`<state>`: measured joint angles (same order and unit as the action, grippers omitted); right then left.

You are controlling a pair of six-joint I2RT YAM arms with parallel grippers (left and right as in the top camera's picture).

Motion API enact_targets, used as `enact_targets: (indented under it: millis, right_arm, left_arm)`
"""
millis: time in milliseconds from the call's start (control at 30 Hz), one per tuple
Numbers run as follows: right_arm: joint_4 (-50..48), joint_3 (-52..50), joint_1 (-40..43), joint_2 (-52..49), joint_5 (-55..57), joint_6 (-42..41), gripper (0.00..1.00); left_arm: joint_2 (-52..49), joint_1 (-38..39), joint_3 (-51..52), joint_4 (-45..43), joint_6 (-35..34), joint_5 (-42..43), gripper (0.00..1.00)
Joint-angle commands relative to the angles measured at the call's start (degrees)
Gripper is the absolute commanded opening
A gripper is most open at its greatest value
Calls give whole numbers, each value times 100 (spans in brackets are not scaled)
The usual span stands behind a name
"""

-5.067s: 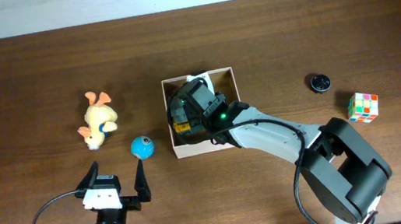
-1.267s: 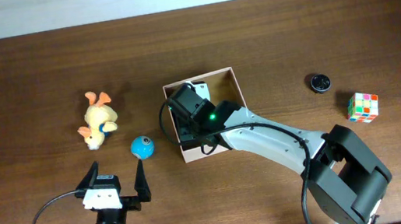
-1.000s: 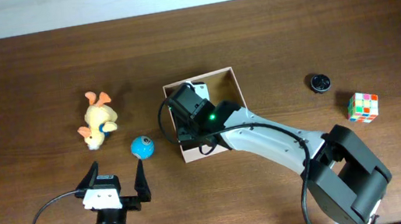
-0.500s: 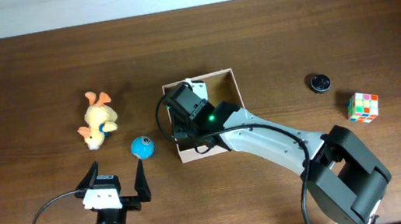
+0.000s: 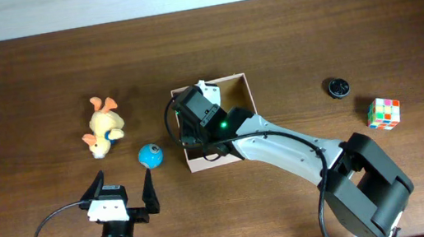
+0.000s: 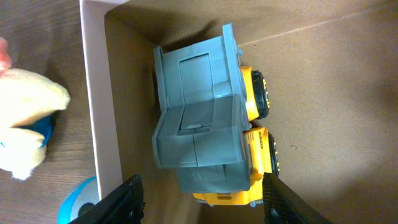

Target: Pack container

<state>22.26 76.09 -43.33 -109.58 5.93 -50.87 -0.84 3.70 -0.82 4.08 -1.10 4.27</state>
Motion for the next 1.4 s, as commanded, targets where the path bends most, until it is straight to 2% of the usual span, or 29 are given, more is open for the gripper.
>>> enact_targets:
  millis: [0, 667, 900, 1133, 1233, 1367]
  right_arm:
    - [-35, 118, -48, -42, 74, -219, 56]
    - [-393, 118, -35, -42, 52, -1021, 56]
    - [-107, 118, 114, -42, 52, -1091, 57]
    - [315, 120, 323, -39, 70, -424, 57]
    - [365, 186, 323, -11, 68, 4, 64]
    - [568, 389, 323, 105, 50, 562, 66]
  left_arm:
    - [55, -28, 31, 7, 90, 44, 99]
    - [55, -28, 31, 9, 90, 44, 99]
    - [55, -28, 31, 7, 90, 44, 99]
    - [55, -28, 31, 7, 90, 44, 99]
    - [55, -28, 31, 7, 90, 44, 99]
    - [55, -28, 31, 7, 90, 44, 99]
